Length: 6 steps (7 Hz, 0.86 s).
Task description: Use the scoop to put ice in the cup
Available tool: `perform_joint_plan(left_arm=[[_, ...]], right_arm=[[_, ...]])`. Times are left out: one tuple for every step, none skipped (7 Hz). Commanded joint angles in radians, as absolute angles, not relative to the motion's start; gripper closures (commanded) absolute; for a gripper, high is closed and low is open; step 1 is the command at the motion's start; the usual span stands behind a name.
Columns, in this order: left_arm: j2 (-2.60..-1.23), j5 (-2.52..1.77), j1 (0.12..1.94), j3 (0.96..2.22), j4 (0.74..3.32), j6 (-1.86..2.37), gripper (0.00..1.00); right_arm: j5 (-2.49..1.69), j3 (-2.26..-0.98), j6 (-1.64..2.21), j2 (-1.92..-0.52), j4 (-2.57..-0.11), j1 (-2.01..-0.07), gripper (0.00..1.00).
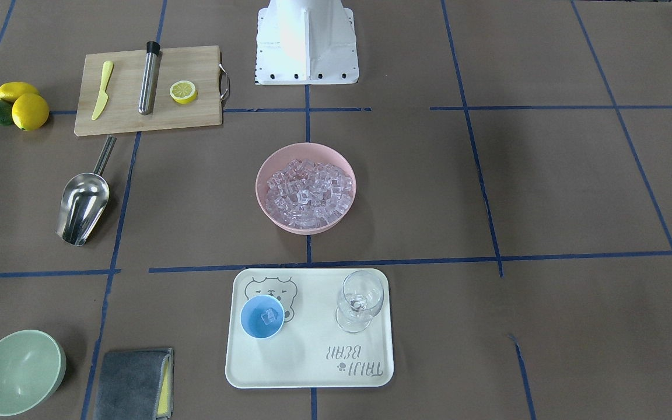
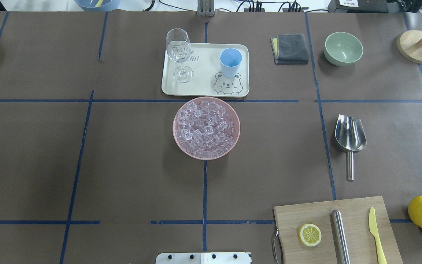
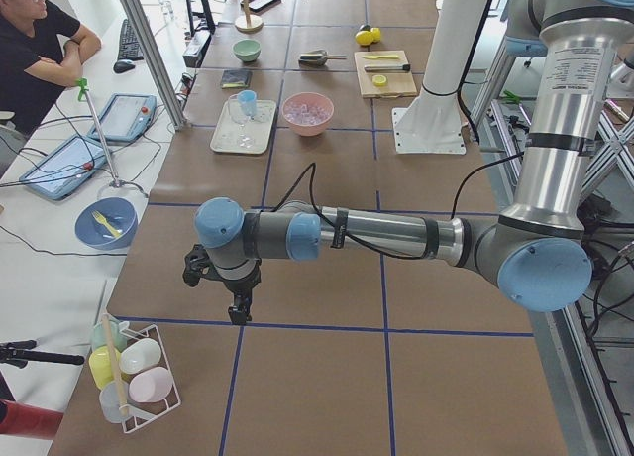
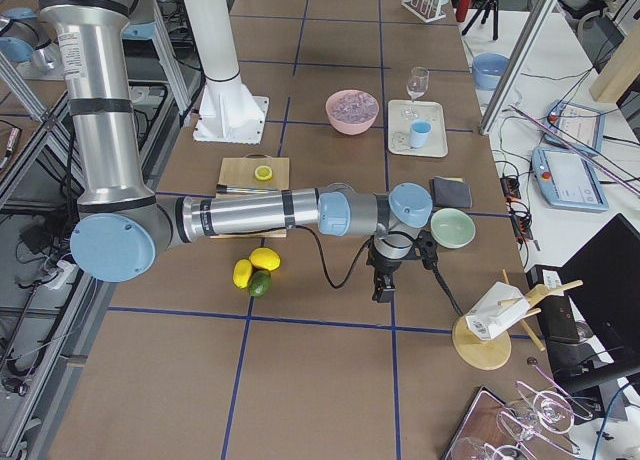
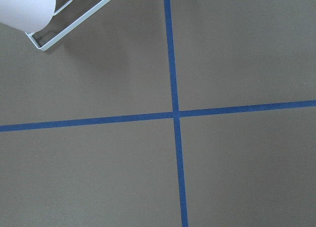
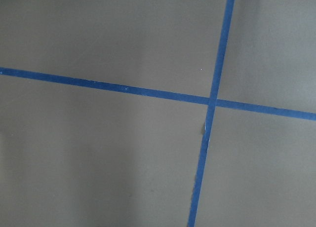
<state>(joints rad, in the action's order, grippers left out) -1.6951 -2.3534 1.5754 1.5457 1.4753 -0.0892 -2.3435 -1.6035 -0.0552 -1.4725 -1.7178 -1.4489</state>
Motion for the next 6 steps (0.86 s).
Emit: perform_joint_plan(left_arm=[[-1.695,-2.355,1.575,1.548,1.474,-0.089,0.0],[-1.695,-2.355,1.575,1.546,1.474,-0.087,0.0],[-1.695,-2.355,1.575,1.546,1.474,-0.087,0.0],[-1.697,-2.355,1.574,1.546,1.476,-0.087,0.0],[-1.698,-2.355,1.574,1.548,1.477,-0.089,0.0],[-1.701,-2.355,1.574,1.549,1.477,-0.089,0.0]], right_arm=[[-2.413,-1.603,-0.055,-1.485,-1.717,-1.45,0.0],[-2.413,-1.609,-0.055,-1.483,-1.717,-1.453,0.0],[-2.411,-1.609,-0.057,-1.482,-1.717,-1.456,0.0],[-2.407,-1.611,-0.058,-1.48,-1.715,-1.462,0.0],[-2.407,-1.611,-0.058,-1.48,-1.715,-1.469,0.0],[-2.405,-1.611,-0.06,-1.48,-1.715,-1.47,0.0]])
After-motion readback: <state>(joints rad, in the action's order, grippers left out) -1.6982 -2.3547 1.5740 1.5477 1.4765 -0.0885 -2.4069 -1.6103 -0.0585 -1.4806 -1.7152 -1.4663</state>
